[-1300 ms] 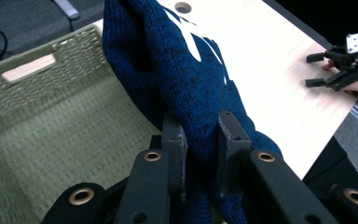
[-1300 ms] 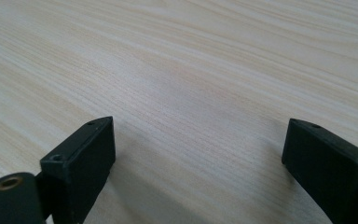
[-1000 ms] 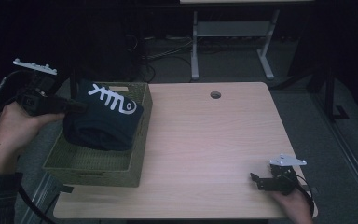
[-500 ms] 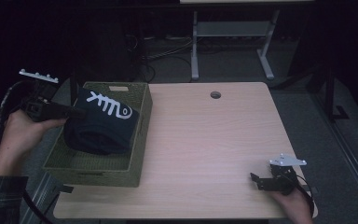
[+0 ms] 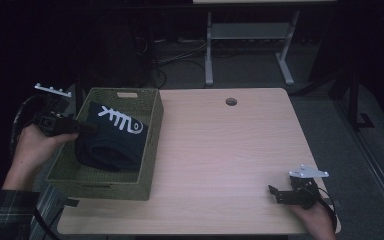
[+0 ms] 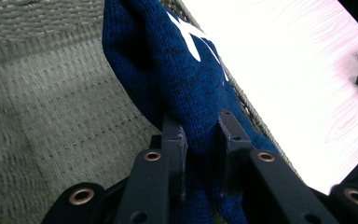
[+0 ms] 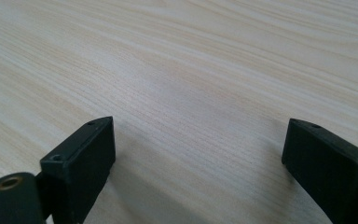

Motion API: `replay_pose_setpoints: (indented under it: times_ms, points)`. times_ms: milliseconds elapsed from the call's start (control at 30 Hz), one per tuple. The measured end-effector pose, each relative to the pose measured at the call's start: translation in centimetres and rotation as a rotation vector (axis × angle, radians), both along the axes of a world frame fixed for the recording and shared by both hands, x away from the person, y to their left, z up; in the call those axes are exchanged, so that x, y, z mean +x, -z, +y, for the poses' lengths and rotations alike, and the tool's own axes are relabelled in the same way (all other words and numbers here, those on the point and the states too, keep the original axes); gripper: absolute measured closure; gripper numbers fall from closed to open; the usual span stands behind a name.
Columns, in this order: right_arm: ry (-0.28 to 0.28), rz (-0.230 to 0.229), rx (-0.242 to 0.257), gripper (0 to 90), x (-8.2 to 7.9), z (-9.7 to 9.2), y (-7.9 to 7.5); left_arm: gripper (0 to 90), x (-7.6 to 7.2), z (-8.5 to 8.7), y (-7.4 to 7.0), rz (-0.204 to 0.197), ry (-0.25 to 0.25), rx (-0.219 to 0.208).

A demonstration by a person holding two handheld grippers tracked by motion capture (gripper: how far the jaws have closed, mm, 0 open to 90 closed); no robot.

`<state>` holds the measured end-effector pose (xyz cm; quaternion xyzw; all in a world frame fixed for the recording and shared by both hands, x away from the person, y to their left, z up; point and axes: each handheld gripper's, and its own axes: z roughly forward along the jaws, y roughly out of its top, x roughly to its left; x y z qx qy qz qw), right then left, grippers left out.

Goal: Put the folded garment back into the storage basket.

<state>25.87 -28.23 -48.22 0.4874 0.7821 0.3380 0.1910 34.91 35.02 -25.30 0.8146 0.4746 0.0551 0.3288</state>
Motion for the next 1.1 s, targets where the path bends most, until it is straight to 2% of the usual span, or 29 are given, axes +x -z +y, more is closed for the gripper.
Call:
replay_pose_setpoints:
  times_ms: [467, 600, 800, 933, 1100]
  points:
    - [-0.001, -0.001, -0.001, 9.3, 0.0, 0.0, 0.0, 76.0, 0.9, 0.1, 3.3, 0.058, -0.01, -0.024]
    - [0.0, -0.001, -0.001, 9.3, 0.0, 0.0, 0.0, 75.8, 1.3, 0.2, 4.2, 0.074, -0.011, -0.012]
    - [0.002, -0.001, -0.002, 9.3, 0.0, 0.0, 0.0, 75.5, 1.8, 0.4, 5.7, 0.09, -0.015, 0.044]
    - [0.002, -0.001, -0.001, 9.3, 0.0, 0.0, 0.0, 75.1, 2.1, 0.3, 6.7, 0.097, -0.031, 0.106]
    - [0.003, -0.001, -0.002, 9.3, 0.0, 0.0, 0.0, 74.9, 2.5, 0.7, 7.9, 0.109, -0.061, 0.132]
